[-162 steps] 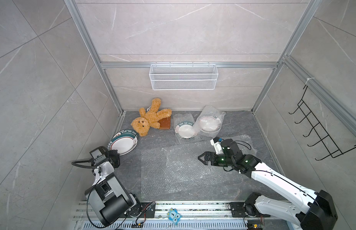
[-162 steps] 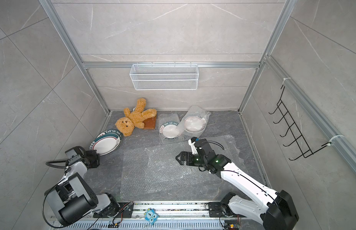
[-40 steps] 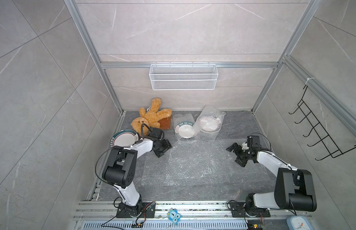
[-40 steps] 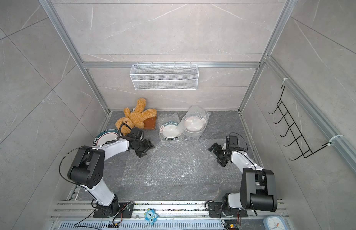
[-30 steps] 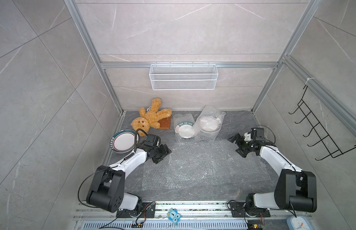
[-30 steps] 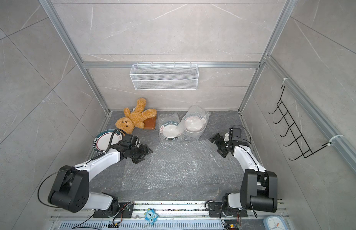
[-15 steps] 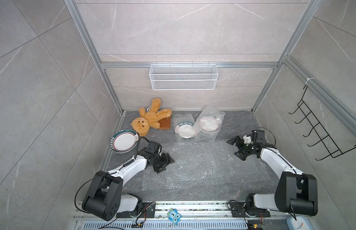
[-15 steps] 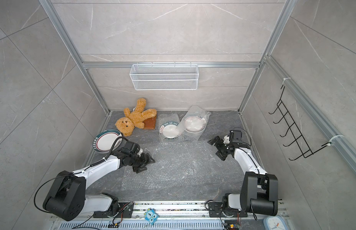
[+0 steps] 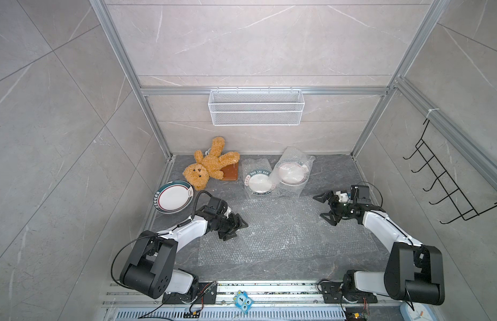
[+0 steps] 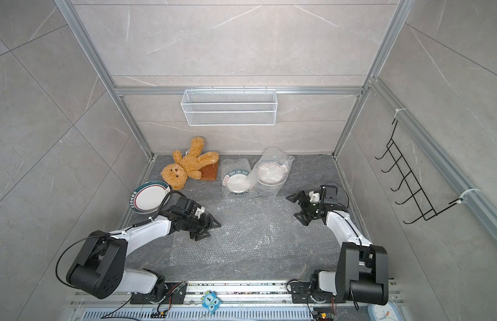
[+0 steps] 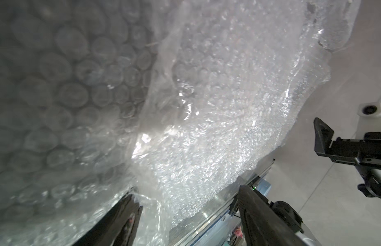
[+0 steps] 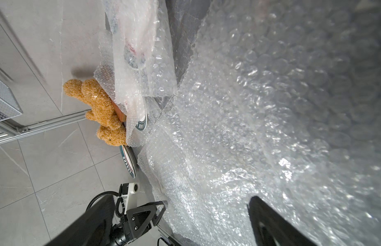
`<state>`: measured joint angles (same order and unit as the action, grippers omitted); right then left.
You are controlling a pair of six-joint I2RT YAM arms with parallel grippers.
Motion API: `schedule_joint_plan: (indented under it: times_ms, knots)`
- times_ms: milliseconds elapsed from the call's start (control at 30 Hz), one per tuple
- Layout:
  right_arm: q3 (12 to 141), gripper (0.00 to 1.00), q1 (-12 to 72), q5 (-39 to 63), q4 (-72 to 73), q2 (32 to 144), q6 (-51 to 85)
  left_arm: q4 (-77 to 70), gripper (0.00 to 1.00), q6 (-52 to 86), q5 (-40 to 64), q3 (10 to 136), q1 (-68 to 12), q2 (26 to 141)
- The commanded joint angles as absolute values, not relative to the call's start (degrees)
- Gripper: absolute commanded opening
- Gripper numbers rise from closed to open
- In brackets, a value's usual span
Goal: Unpack dinner plates from bubble wrap
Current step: Adjust the bubble wrap on the bubble wrap.
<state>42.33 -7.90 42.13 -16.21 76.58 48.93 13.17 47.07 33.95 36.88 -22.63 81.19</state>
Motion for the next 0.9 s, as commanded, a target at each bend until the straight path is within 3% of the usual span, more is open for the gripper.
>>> schedule_joint_plan:
  times_ms: [0,100,233,500,700,867]
  knots:
    - [41.7,0.99,-8.0,44.3,-13.7,77.5,50.8,8.7,0.75,46.3,37.8,36.8,-22.9,82.3]
    - [42.0,0.99,-8.0,44.6,-13.7,77.7,50.7,12.6,0.7,46.3,32.5,38.1,-22.9,83.1]
    - [42.1,0.99,-8.0,44.8,-14.0,77.6,50.4,14.3,0.54,48.6,28.5,38.0,-22.9,83.1]
    - [42.1,0.98,-8.0,45.1,-13.3,78.6,50.3,15.2,0.3,50.6,27.5,36.2,-22.9,84.0]
    - [42.7,0.98,-8.0,45.3,-13.3,79.0,49.9,13.1,0.19,52.4,28.0,35.2,-23.0,83.7]
    - [43.5,0.97,-8.0,45.4,-13.3,79.1,50.1,12.9,0.0,56.0,25.9,33.7,-23.0,82.1]
